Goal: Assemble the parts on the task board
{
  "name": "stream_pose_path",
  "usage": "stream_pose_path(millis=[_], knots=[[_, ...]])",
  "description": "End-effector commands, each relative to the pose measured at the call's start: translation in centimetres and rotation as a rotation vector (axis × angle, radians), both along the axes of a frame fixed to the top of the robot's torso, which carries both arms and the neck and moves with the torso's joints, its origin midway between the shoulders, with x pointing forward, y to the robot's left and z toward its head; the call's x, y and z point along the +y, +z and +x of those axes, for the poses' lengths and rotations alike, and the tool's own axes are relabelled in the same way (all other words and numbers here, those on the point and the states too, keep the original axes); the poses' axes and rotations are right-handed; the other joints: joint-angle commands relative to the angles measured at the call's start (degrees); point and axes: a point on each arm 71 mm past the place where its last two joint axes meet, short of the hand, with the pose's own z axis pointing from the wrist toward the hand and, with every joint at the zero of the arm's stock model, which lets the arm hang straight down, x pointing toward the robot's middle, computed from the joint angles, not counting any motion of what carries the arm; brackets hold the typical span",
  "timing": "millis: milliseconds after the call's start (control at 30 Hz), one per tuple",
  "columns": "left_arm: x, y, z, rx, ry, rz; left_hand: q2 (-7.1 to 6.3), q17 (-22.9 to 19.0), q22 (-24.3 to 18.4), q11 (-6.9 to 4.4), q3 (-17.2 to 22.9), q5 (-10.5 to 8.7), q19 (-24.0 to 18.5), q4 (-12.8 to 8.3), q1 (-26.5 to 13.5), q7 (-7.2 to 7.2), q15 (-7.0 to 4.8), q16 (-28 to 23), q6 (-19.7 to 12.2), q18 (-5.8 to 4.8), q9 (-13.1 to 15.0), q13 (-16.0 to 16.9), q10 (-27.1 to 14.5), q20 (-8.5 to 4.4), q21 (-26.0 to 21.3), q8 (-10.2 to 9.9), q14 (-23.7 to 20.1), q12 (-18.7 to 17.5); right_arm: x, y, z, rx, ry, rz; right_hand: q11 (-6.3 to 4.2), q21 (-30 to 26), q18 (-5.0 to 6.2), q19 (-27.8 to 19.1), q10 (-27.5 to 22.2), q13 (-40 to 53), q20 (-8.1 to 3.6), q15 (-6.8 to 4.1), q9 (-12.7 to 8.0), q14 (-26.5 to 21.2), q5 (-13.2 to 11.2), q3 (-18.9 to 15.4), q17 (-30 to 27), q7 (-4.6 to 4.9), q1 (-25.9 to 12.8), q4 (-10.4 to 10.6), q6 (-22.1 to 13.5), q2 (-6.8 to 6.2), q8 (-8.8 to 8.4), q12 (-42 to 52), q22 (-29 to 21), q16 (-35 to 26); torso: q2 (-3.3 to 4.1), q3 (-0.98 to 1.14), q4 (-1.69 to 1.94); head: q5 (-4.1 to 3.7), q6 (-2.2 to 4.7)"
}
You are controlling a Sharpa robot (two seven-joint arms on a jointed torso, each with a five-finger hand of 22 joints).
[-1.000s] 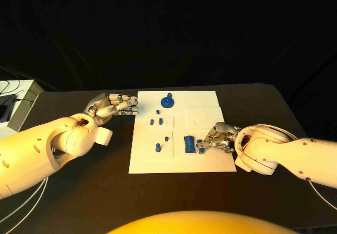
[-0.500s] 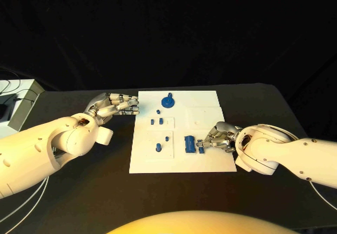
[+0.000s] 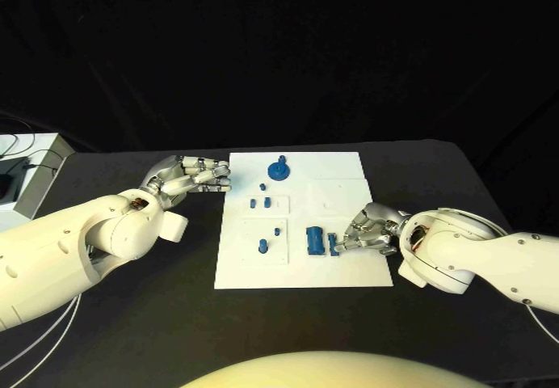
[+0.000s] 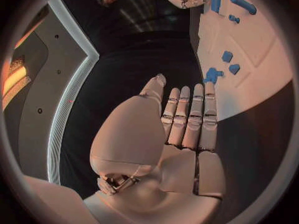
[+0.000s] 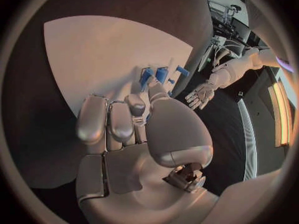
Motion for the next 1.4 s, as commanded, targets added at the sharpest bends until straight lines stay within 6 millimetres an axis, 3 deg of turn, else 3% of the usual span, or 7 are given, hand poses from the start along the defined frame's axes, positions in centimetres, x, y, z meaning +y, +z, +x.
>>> stream_pose_path(millis=[33, 167, 400, 700, 1033, 1400], knots=[[-0.14, 0.04, -0.04, 0.000, -0.012, -0.012, 0.08, -0.04, -0.06, -0.04, -0.20, 0.11, 0.08, 0.02, -0.18, 0.18, 0.07, 0.25, -0.41, 0.31, 0.00, -0.03, -0.29, 0.46, -0.11, -0.19, -0.31, -0.15, 0.56, 0.17, -0.47, 0.004, 0.091, 0.045, 0.20, 0.08, -0.73, 3.17, 0.18, 0.04, -0.16, -0.01, -0.06, -0.08, -1.55, 0.31, 0.10, 0.18, 0.70, -0.63, 0.40, -0.58, 0.27, 0.07, 8.43, -0.06, 0.02, 0.04, -0.04, 0.00, 0.08], [-0.09, 0.01, -0.01, 0.000, -0.010, -0.011, 0.29, -0.04, -0.07, -0.04, -0.58, 0.14, 0.12, 0.03, 0.04, 0.18, 0.07, 0.35, -0.44, 0.33, -0.01, -0.04, -0.33, 0.49, -0.20, -0.20, -0.36, -0.15, 0.45, 0.28, -0.82, 0.007, 0.102, 0.052, 0.18, 0.18, -0.74, 3.17, 0.33, 0.17, -0.16, -0.01, -0.08, -0.03, -2.64, 2.25, 0.29, 0.15, 0.37, -0.04, 0.58, -1.90, 0.36, 0.36, 8.44, -0.01, 0.02, 0.04, -0.06, -0.10, 0.16], [-0.20, -0.02, -0.01, 0.000, -0.014, -0.013, 0.29, -0.04, -0.07, -0.04, -0.58, 0.14, 0.12, 0.03, 0.04, 0.18, 0.07, 0.35, -0.44, 0.33, -0.01, -0.04, -0.33, 0.49, -0.20, -0.20, -0.36, -0.15, 0.23, 0.16, -0.95, 0.007, 0.089, 0.047, 0.14, 0.43, -0.76, 3.24, 0.54, 0.32, -0.19, -0.04, 0.02, -0.02, -2.47, 2.28, 0.40, 0.09, -0.54, 0.87, 0.65, -1.74, 0.49, 0.67, 8.50, 0.05, 0.01, -0.02, 0.02, -0.32, 0.22], [-0.16, -0.03, -0.03, 0.001, -0.013, -0.013, 0.29, -0.04, -0.07, -0.04, -0.58, 0.14, 0.12, 0.03, 0.04, 0.18, 0.07, 0.35, -0.44, 0.33, -0.01, -0.04, -0.33, 0.49, -0.20, -0.20, -0.36, -0.15, -0.11, -0.12, -0.66, 0.000, 0.048, 0.013, -0.03, 0.53, -0.78, 3.30, 0.93, 0.66, -0.31, -0.17, 0.13, 0.02, -1.34, 1.72, 0.48, -0.14, -0.55, 0.60, 0.74, -0.08, 0.67, 1.15, 8.50, 0.08, 0.01, -0.10, 0.06, -0.31, 0.00], [-0.06, -0.02, -0.04, 0.001, -0.011, -0.011, 0.29, -0.04, -0.07, -0.04, -0.58, 0.14, 0.12, 0.03, 0.04, 0.18, 0.07, 0.35, -0.44, 0.33, -0.01, -0.04, -0.33, 0.49, -0.20, -0.20, -0.36, -0.15, 0.01, -0.37, -0.46, -0.003, 0.036, -0.009, -0.29, 0.75, -0.89, 3.36, 1.51, 1.08, -0.52, -0.36, -0.27, 0.03, -0.32, 1.25, 0.47, -0.45, 0.01, -0.89, 1.18, 1.78, 0.57, 1.46, 8.55, 0.01, 0.00, -0.02, 0.06, -0.15, -0.12], [-0.06, -0.02, -0.04, 0.001, -0.011, -0.011, 0.29, -0.04, -0.07, -0.04, -0.58, 0.14, 0.12, 0.03, 0.04, 0.18, 0.07, 0.35, -0.44, 0.33, -0.01, -0.04, -0.33, 0.49, -0.20, -0.20, -0.36, -0.15, 0.43, -0.47, -0.15, -0.038, 0.034, -0.034, -0.34, 0.60, -0.90, 3.33, 1.61, 1.24, -0.57, -0.44, -0.56, 0.04, 0.80, 1.59, 0.48, -0.55, 0.95, -2.34, 1.28, 2.05, 0.43, 1.44, 8.52, -0.01, 0.03, 0.00, -0.01, -0.35, -0.09]])
